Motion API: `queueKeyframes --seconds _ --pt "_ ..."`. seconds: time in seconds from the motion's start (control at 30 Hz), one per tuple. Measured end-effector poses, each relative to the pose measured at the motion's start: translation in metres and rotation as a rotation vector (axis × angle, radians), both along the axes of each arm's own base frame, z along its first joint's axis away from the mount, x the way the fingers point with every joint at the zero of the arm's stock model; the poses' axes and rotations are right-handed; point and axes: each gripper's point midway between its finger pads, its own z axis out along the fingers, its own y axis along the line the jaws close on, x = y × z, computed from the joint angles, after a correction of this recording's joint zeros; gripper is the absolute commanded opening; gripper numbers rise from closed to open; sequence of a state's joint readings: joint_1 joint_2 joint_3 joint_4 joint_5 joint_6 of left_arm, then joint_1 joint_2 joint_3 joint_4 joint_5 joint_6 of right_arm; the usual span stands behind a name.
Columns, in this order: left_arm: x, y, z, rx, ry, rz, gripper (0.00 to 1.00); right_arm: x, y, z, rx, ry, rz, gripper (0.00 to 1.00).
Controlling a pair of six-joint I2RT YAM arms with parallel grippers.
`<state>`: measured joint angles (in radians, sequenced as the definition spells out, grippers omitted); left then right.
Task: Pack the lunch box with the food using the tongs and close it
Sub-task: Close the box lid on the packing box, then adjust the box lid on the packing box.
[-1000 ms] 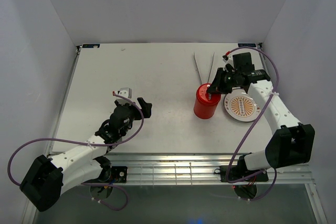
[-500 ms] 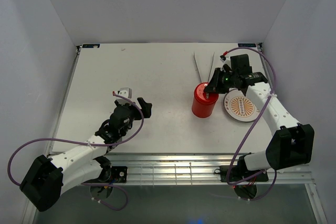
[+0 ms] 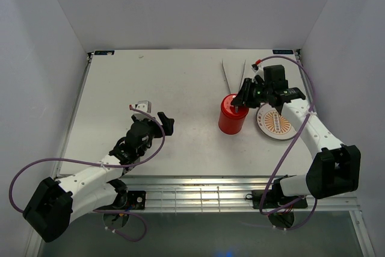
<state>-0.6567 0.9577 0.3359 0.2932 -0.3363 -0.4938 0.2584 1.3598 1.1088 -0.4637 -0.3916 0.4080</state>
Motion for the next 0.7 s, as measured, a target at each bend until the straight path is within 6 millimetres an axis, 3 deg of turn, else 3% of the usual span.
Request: queueKeyframes --seconds 0.17,0.4,0.5,0.6,0.63,0.7 --pt "0.000 0.000 0.000 0.001 0.001 0.000 0.95 -0.002 0.001 0.005 -0.004 0.000 0.005 0.49" --pt "0.000 0.000 -0.001 0.002 0.002 0.000 0.95 -0.003 -0.007 0.012 -0.041 0.017 -0.031 0.53" --pt "0.000 0.000 -0.002 0.004 0.005 0.000 0.95 -0.003 -0.014 0.017 -0.054 0.016 -0.053 0.43" --pt "0.000 0.000 -0.005 0.010 0.013 0.000 0.95 -0.001 -0.018 0.030 -0.055 -0.018 -0.067 0.21" --pt "0.000 0.000 -0.005 0.010 0.014 -0.001 0.95 0.001 -0.019 0.035 -0.054 -0.037 -0.073 0.08" --pt "-0.001 -0.002 -0.005 0.007 0.015 -0.012 0.95 0.003 -0.022 0.045 -0.055 -0.078 -0.092 0.08"
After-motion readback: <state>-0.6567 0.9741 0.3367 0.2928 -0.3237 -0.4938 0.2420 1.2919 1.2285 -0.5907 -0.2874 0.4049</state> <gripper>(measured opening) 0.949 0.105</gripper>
